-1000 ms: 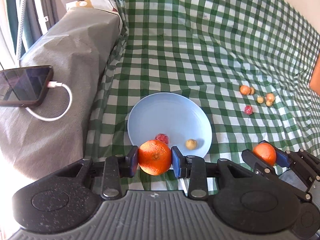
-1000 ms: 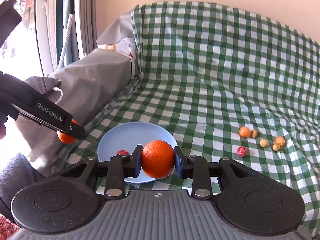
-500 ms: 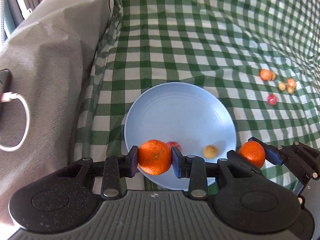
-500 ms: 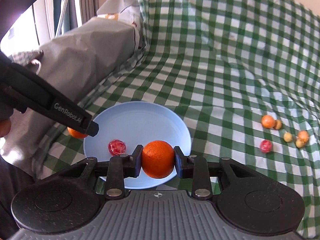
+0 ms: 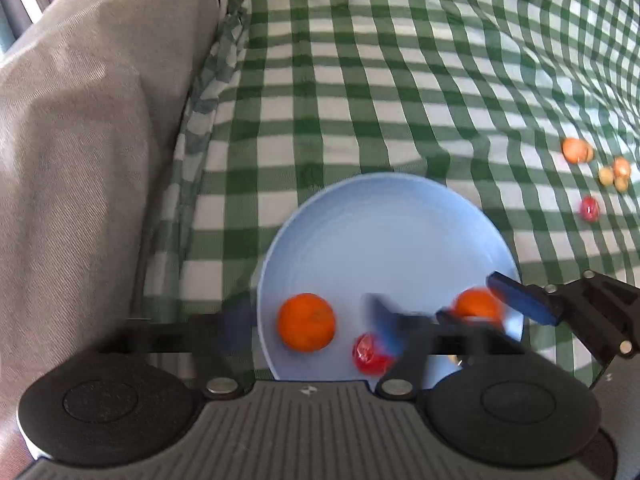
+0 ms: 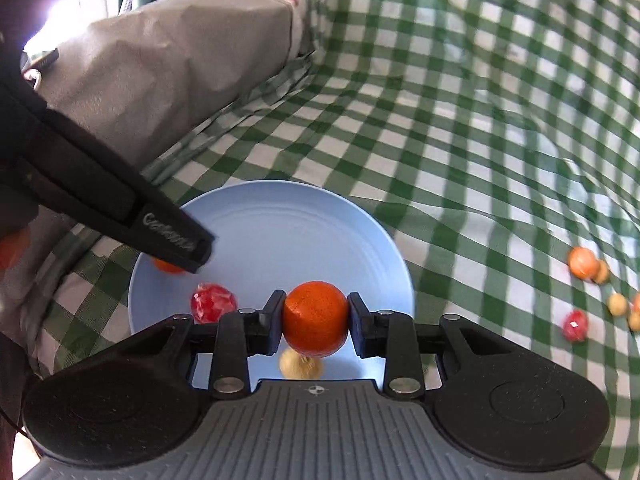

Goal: Organize fruits

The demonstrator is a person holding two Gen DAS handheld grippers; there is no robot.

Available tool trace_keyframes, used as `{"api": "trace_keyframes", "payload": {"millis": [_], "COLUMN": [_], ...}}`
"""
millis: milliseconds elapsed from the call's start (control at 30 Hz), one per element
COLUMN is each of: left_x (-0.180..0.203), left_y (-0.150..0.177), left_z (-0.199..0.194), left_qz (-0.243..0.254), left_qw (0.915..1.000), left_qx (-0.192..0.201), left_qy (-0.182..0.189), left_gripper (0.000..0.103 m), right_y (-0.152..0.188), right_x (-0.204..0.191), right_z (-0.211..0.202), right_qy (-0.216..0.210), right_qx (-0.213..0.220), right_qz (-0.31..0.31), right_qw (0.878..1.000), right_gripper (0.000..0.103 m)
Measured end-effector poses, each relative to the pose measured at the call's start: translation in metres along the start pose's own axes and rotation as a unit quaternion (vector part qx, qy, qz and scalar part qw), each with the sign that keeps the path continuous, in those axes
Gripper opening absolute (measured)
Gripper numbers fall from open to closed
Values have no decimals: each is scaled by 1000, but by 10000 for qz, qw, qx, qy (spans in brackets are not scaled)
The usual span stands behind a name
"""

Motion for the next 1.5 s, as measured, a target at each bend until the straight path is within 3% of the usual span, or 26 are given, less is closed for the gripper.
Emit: {"api": "trace_keyframes", "payload": {"millis": [33,133,333,533,700,1133,1500], "left_x": [0,2,5,5,10,34,28], "left_y": [-1,5,45,93,110,125,126], "left_z": [-4,-18,-56,-93,-112,-150,-156], "left_qz": [20,137,0,-135,-128,130,92], "left_qw": [9999,9997,9999,9997,9993,9973,9968], "left_qx": [104,184,61,90,241,692,763], "left_qy": [-14,-39,-102,-192,-245,-211,-234], "left_gripper": [103,103,103,103,103,103,103], "right_y": [-3,-5,20,46,51,61,60], "right_x": [0,4,15,11,10,12,6], "right_z": [1,-11,-66,-123,-149,-194,-202], "right_qy": [-4,95,-24,0,187,435,454], "right_qx": [-33,22,-91,63,361,826,926], "right_qz": [-34,32,302,465,466,733,641], "right_qw": [10000,9999,9995,9989,9981,9929,9926], "right_gripper": [53,77,93,97,98,100,100]}}
Point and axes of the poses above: each gripper's, at about its wrist camera, not at the fingertips, and z roughly the way its jaws point, x to its right, y to its underside, the point moved 3 cm from there along z, roughly the way its jaws point, and after that the axes turned 8 degrees about y, right-handed, at the moved point
